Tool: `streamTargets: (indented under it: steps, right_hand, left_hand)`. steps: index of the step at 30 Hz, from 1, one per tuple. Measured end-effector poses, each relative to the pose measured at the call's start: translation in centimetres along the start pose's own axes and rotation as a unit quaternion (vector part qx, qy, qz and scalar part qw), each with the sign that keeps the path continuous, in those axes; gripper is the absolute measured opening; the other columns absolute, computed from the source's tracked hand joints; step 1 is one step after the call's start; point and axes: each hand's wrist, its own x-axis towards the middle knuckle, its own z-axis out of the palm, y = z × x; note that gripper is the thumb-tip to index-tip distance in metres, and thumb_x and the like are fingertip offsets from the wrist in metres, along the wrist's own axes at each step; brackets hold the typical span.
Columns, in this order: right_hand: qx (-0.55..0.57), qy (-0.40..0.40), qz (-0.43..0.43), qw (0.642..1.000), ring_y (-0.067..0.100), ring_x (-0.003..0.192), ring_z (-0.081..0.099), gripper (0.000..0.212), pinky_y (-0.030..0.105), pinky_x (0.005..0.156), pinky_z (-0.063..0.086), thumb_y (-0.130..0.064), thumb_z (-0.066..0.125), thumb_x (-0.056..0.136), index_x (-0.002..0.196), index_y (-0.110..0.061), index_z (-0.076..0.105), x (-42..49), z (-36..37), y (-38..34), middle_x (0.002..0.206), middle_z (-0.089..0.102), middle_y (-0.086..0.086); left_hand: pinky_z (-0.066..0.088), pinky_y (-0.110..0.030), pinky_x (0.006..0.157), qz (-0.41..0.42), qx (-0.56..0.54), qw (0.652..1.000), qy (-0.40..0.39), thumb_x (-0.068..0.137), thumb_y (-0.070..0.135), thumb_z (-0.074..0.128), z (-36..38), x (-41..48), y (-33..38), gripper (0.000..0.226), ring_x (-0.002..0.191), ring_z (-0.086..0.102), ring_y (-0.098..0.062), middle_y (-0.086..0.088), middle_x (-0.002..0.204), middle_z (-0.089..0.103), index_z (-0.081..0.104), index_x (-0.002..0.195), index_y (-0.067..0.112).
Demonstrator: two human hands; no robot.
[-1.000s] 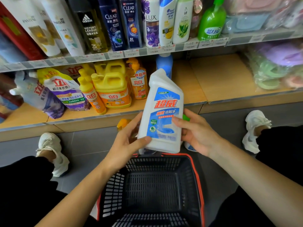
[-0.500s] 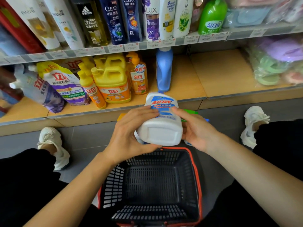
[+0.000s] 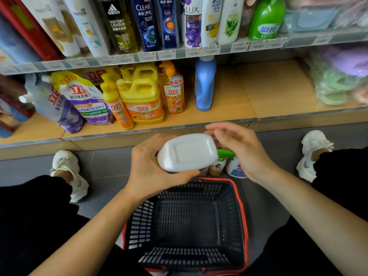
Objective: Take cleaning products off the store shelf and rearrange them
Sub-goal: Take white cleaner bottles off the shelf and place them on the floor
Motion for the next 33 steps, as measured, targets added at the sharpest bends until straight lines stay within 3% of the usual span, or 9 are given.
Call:
streamTargets:
  steps: [3, 8, 12, 15, 19, 24, 26, 29, 33]
  right_hand:
    - [-0.052, -0.067, -0.066, 0.994, 0.019, 0.113, 0.066, 0.033, 0.028, 0.091, 0.054, -0.031, 0.069, 0.087, 0.119, -0.022, 0.07, -0.3, 0.6, 0.5, 0.116, 0.073, 0.0]
    - [-0.075, -0.148, -0.047, 0.985, 0.019, 0.123, 0.059, 0.057, 0.033, 0.099, 0.051, -0.032, 0.075, 0.084, 0.138, -0.031, 0.057, -0.4, 0.5, 0.8, 0.13, 0.065, -0.006]
    - [-0.132, -0.175, -0.071, 0.973, 0.015, 0.137, 0.05, 0.084, 0.039, 0.113, 0.043, -0.025, 0.083, 0.08, 0.151, -0.036, 0.041, -0.4, -0.2, 0.9, 0.144, 0.056, -0.012]
    - [-0.151, -0.167, -0.045, 0.973, 0.009, 0.136, 0.05, 0.105, 0.035, 0.11, 0.046, -0.016, 0.087, 0.075, 0.156, -0.042, 0.026, -0.3, -0.2, 1.4, 0.145, 0.052, -0.017]
    - [-0.139, -0.113, -0.042, 0.983, 0.006, 0.122, 0.061, 0.083, 0.03, 0.097, 0.054, -0.015, 0.092, 0.067, 0.137, -0.036, 0.053, -0.5, 0.3, 2.3, 0.128, 0.066, -0.017]
    - [-0.152, -0.068, -0.04, 0.985, 0.011, 0.112, 0.067, 0.072, 0.04, 0.094, 0.057, -0.023, 0.095, 0.062, 0.12, -0.044, 0.059, -1.1, 1.2, 2.7, 0.117, 0.072, -0.009]
    - [-0.183, -0.065, -0.036, 0.98, 0.008, 0.11, 0.067, 0.073, 0.04, 0.093, 0.056, -0.025, 0.096, 0.061, 0.121, -0.046, 0.06, -1.2, 1.6, 2.9, 0.116, 0.072, -0.012]
    - [-0.227, -0.068, -0.027, 0.971, 0.006, 0.108, 0.066, 0.079, 0.04, 0.092, 0.056, -0.029, 0.097, 0.059, 0.13, -0.032, 0.062, -1.3, 1.9, 3.2, 0.114, 0.071, -0.014]
    - [-0.233, -0.067, -0.017, 0.97, 0.008, 0.106, 0.067, 0.079, 0.042, 0.089, 0.057, -0.031, 0.096, 0.059, 0.131, -0.028, 0.063, -1.1, 2.2, 3.4, 0.113, 0.072, -0.012]
  left_hand:
    - [0.056, -0.042, 0.081, -0.028, -0.001, 0.999, -0.02, 0.057, 0.048, 0.089, 0.4, -0.2, -0.3, 0.066, 0.099, 0.07, -0.018, 0.002, 0.105, 0.074, 0.074, 0.11, 0.012]
    - [0.057, -0.048, 0.084, -0.072, -0.047, 0.996, -0.008, 0.055, 0.047, 0.091, 0.9, -0.3, -0.6, 0.07, 0.103, 0.069, -0.024, 0.0, 0.108, 0.074, 0.073, 0.114, 0.013]
    - [0.057, -0.052, 0.088, -0.107, -0.105, 0.989, -0.004, 0.056, 0.039, 0.093, 0.9, -0.2, -1.0, 0.069, 0.106, 0.07, -0.026, -0.005, 0.111, 0.075, 0.073, 0.116, 0.011]
    - [0.057, -0.054, 0.089, -0.125, -0.152, 0.98, -0.01, 0.059, 0.035, 0.092, 1.0, -0.1, -1.4, 0.065, 0.106, 0.071, -0.029, -0.008, 0.111, 0.075, 0.073, 0.116, 0.01]
    - [0.058, -0.039, 0.085, -0.135, -0.21, 0.968, -0.036, 0.065, 0.031, 0.088, 1.2, -0.1, -1.2, 0.057, 0.106, 0.071, -0.027, -0.006, 0.112, 0.075, 0.071, 0.117, 0.014]
    - [0.052, -0.017, 0.073, -0.161, -0.178, 0.97, -0.044, 0.066, 0.041, 0.082, 1.9, 0.6, -0.7, 0.049, 0.09, 0.067, -0.006, 0.009, 0.099, 0.072, 0.067, 0.108, 0.019]
    - [0.051, -0.015, 0.07, -0.18, -0.137, 0.974, -0.029, 0.064, 0.042, 0.084, 2.3, 0.7, -0.7, 0.043, 0.085, 0.068, -0.004, 0.009, 0.095, 0.073, 0.07, 0.098, 0.019]
    - [0.05, -0.018, 0.069, -0.205, -0.106, 0.973, -0.011, 0.074, 0.035, 0.084, 2.4, 0.6, -1.0, 0.028, 0.081, 0.066, -0.005, 0.006, 0.089, 0.073, 0.072, 0.09, 0.016]
    - [0.049, -0.02, 0.075, -0.208, -0.103, 0.973, -0.008, 0.089, 0.019, 0.076, 2.5, 0.6, -1.1, 0.01, 0.088, 0.066, -0.004, 0.005, 0.095, 0.075, 0.074, 0.097, 0.014]
